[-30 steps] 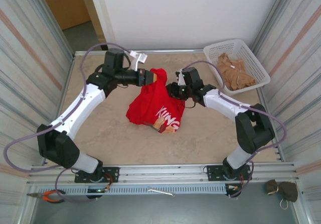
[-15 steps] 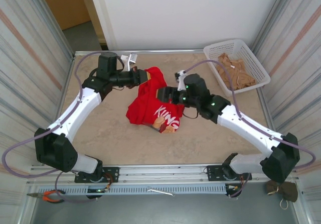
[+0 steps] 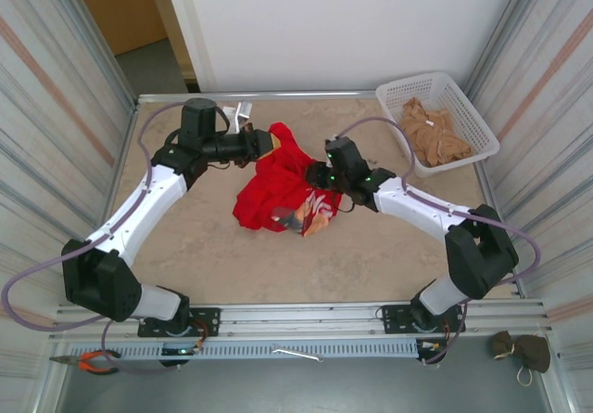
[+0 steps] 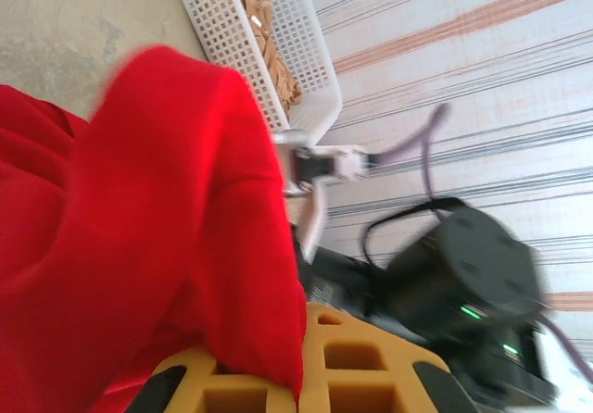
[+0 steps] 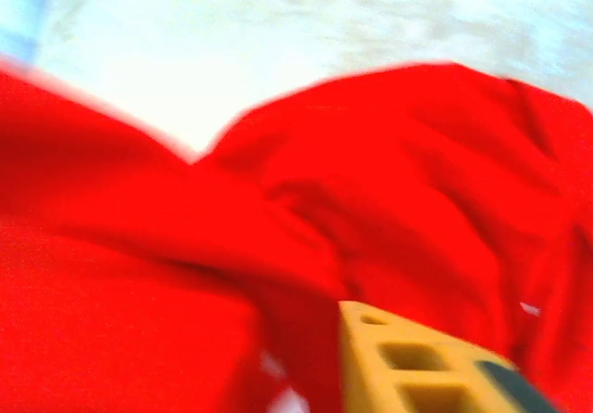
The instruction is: Fold the inside-out t-shirt
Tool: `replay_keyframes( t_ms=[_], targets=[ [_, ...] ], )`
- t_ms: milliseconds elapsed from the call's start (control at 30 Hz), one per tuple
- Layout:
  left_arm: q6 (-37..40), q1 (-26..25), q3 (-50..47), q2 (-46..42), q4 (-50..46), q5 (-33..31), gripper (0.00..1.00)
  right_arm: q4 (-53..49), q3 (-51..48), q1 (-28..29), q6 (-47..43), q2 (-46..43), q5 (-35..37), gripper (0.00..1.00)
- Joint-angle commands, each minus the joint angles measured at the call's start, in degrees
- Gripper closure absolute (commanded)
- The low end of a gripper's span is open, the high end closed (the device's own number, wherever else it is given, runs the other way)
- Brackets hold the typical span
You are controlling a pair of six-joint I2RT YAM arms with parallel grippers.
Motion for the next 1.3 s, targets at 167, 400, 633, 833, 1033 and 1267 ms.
replay_keyframes(
  t_ms=[167, 400, 633, 833, 1033, 1267],
  targets=[
    [-3.8, -1.39, -0.61, -2.62, 6.01, 2.13, 1.0, -6.19, -1.43, 4.75, -3.35, -10.75, 0.5, 0.47],
    [-3.93, -1.36, -1.47, -1.67, 6.81, 1.27, 1.0, -10.42, -0.56, 14.72, -5.9, -20.43, 8.78, 0.63],
    [-4.37, -1.4, -1.44, -1.12, 7.24, 0.58, 1.0, -8.24, 6.14, 18.94, -8.29, -15.02, 7.64, 0.62],
    [-4.39, -1.64, -1.37, -1.5, 7.1, 0.27, 1.0, -7.72, 10.55, 18.99, -8.72, -9.18, 8.82, 0.57],
    [-4.56, -1.73, -1.1, -1.83, 7.15, 0.47, 1.0, -7.01, 11.9, 17.16, -8.22, -5.56, 9.35, 0.56],
    [-4.28, -1.73, -0.73, -1.02, 7.45, 0.49, 1.0, -7.1, 14.55, 14.84, -7.94, -3.54, 4.95, 1.0]
  ],
)
